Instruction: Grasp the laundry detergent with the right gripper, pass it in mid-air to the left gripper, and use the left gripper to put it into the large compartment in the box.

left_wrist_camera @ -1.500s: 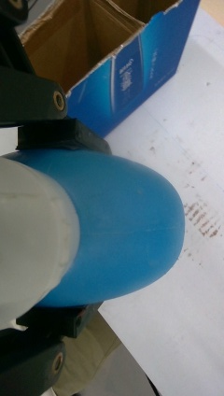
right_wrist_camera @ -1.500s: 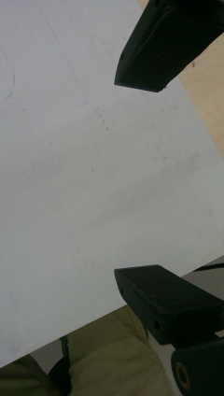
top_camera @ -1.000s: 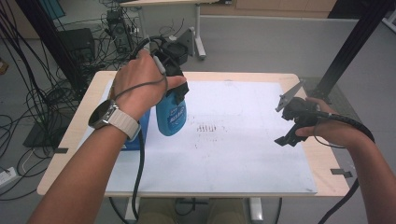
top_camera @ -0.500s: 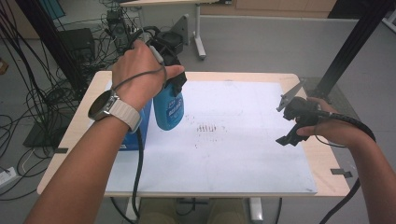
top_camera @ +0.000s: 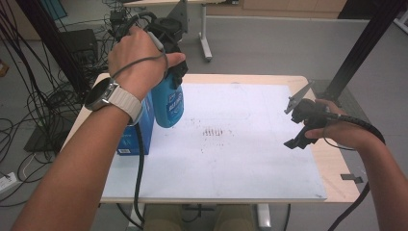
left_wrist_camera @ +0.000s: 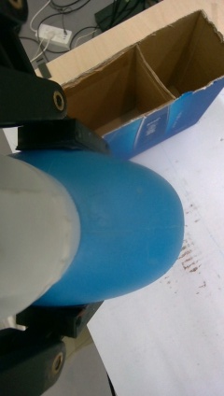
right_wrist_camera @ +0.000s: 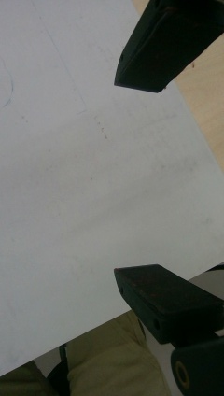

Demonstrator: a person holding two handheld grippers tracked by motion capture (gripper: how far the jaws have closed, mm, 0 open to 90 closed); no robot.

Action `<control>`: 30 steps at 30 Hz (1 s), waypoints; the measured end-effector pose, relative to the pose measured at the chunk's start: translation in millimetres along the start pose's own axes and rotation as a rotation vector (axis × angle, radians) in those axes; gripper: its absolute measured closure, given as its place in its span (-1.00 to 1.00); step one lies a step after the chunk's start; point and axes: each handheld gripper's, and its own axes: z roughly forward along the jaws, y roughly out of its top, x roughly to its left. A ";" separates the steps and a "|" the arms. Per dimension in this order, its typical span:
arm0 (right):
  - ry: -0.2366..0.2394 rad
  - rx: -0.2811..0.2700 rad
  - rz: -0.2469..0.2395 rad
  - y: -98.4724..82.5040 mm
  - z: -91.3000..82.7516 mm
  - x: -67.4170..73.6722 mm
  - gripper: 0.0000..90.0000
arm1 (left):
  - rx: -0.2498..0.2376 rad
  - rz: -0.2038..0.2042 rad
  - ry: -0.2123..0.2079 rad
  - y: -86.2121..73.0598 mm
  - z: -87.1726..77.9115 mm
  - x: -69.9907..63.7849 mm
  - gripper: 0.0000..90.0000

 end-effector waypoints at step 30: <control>0.000 0.027 0.010 -0.2 0.2 -9.5 -0.83 | 0.009 -0.163 0.012 6.8 -18.9 34.1 -0.17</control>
